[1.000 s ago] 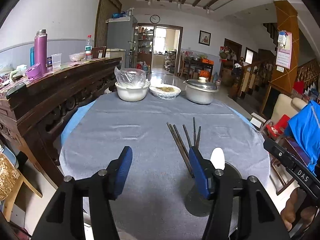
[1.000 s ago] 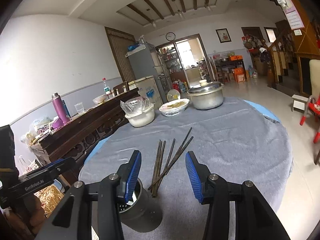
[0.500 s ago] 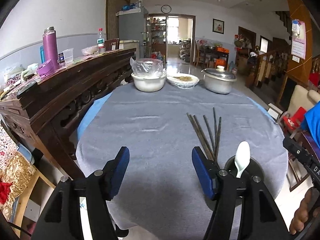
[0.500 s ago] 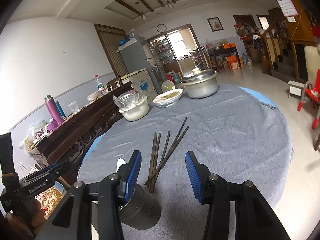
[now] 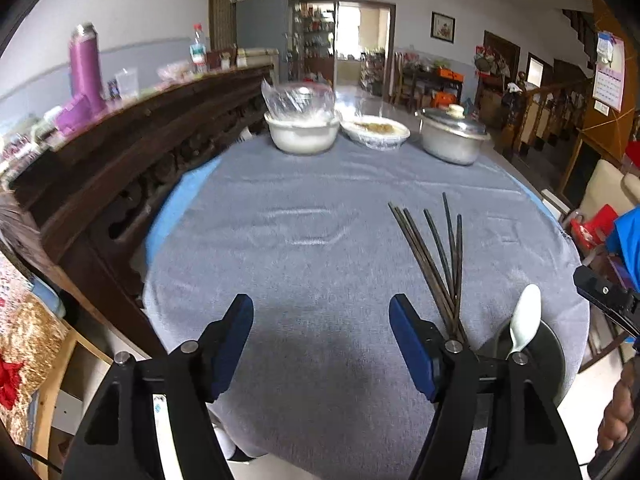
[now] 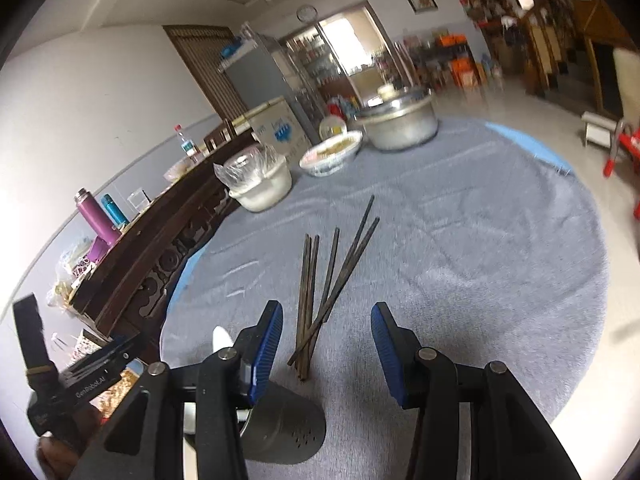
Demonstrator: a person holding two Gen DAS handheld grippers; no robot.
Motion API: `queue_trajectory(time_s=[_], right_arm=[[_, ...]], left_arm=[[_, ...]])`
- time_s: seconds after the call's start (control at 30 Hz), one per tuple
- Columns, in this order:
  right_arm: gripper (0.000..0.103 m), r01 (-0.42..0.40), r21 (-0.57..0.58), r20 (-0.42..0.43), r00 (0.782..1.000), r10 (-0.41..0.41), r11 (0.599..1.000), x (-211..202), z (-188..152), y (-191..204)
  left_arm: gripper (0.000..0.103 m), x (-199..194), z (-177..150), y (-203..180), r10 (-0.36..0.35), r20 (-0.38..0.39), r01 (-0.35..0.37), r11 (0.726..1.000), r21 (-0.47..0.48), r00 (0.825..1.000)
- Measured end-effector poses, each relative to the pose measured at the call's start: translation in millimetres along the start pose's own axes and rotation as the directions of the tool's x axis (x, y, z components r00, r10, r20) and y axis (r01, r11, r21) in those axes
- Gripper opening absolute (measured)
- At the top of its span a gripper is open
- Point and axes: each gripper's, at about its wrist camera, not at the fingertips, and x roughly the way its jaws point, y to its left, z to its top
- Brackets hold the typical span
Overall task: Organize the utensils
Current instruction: 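Grasp dark chopsticks with the right tool while the left tool grasps other chopsticks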
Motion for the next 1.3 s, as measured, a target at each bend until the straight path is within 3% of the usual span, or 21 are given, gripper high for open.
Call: queue_trajectory(time_s=[0.1,0.23,0.43,0.63,0.8,0.97,1.1,1.2,1.3], right_arm=[[0.045,-0.017,0.039,-0.057,0.998,0.019,0.999,21.1,16.2,-11.0],[0.039,-0.030,0.082,-0.126,0.991,0.040,0.996,55.4,41.1,-24.8],[0.038,-0.009,0.126,-0.203,0.979,0.034,0.992,119.6,88.0,-38.3],[0.036,0.060,0.125,-0.275,0.961,-0.023,0.990,192.2,138.1,-38.2],[0.035,0.164,0.081,-0.352,0.928,-0.126,0.983,256.7,166.8,-37.7],[0.030,0.277,0.057,-0.434,0.872,-0.226,0.959,303.9,171.2,-44.8],[0.015,0.322,0.025,-0.462,0.843,-0.274,0.947,321.6,165.4,-46.3],[0.006,0.341,-0.023,-0.434,0.843,-0.317,0.940,323.9,164.8,-42.5],[0.006,0.334,-0.043,-0.418,0.850,-0.321,0.941,322.7,163.3,-42.0]], left_arm=[[0.071,22.0,10.0,7.2,-0.070,-0.080,0.067,0.997,-0.040,0.994],[0.071,57.4,28.8,10.2,-0.149,-0.191,0.135,0.987,-0.084,0.970],[0.071,105.5,65.1,0.3,-0.138,-0.242,0.129,0.990,-0.053,0.960],[0.071,165.8,102.3,-7.1,-0.148,-0.329,0.130,0.989,-0.076,0.933],[0.071,207.3,127.7,-8.6,-0.179,-0.397,0.134,0.981,-0.136,0.900],[0.071,237.8,148.5,-9.5,-0.201,-0.436,0.122,0.972,-0.202,0.877],[0.070,258.1,159.8,-27.6,-0.235,-0.465,0.142,0.963,-0.227,0.853],[0.066,272.6,162.3,-41.3,-0.257,-0.490,0.155,0.958,-0.240,0.833],[0.056,289.0,159.3,-53.8,-0.280,-0.527,0.150,0.949,-0.277,0.802]])
